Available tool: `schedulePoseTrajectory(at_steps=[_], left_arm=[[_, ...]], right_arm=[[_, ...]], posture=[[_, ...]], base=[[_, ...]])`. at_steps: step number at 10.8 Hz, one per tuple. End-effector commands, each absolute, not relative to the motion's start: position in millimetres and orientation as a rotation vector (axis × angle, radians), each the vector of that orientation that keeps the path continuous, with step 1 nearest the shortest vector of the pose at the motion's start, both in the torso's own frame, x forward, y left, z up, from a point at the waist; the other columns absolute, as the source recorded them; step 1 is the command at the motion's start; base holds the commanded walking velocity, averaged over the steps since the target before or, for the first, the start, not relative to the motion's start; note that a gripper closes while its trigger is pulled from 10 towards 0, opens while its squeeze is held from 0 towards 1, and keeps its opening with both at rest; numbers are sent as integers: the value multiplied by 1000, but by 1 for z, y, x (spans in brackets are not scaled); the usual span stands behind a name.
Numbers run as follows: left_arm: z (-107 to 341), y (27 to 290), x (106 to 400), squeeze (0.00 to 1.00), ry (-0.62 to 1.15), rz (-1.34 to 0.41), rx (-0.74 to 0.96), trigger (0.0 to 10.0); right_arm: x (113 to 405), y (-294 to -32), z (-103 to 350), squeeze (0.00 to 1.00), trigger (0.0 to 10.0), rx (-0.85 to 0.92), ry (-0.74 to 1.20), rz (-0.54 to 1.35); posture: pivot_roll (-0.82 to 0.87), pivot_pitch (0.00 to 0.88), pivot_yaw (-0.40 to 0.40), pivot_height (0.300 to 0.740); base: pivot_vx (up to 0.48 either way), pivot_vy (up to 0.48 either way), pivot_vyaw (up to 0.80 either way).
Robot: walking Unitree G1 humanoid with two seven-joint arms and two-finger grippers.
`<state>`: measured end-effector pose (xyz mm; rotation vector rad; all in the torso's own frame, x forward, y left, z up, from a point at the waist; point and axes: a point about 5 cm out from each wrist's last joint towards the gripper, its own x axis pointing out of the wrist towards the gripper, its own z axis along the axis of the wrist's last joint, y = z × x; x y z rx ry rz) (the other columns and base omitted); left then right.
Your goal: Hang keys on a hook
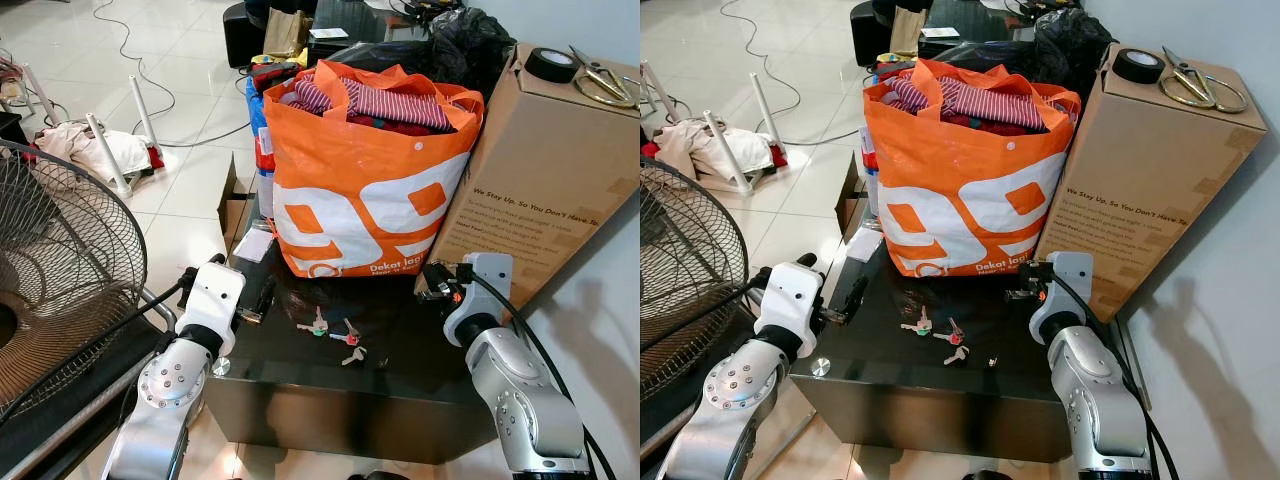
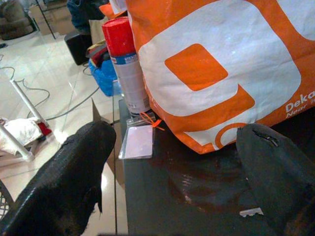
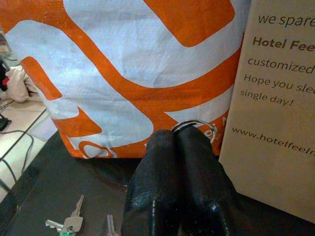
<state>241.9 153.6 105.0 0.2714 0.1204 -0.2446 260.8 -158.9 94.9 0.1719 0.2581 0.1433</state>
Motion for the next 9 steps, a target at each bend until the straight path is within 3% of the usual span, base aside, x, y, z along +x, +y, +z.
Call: schedulePoseTrajectory(at_steps=[1,9], left_arm=[[108,152,245,125,112,-244,273,10000],[106,152,240,125,123,-253,270,10000]], right_arm=[[262,-160,96,0,10000,153,263,137],[259,-159,94,0,10000,150,270,144]], posture=[[28,0,-59,740],[29,0,-60,740]], base=[[-240,0,0],[-246,0,0]])
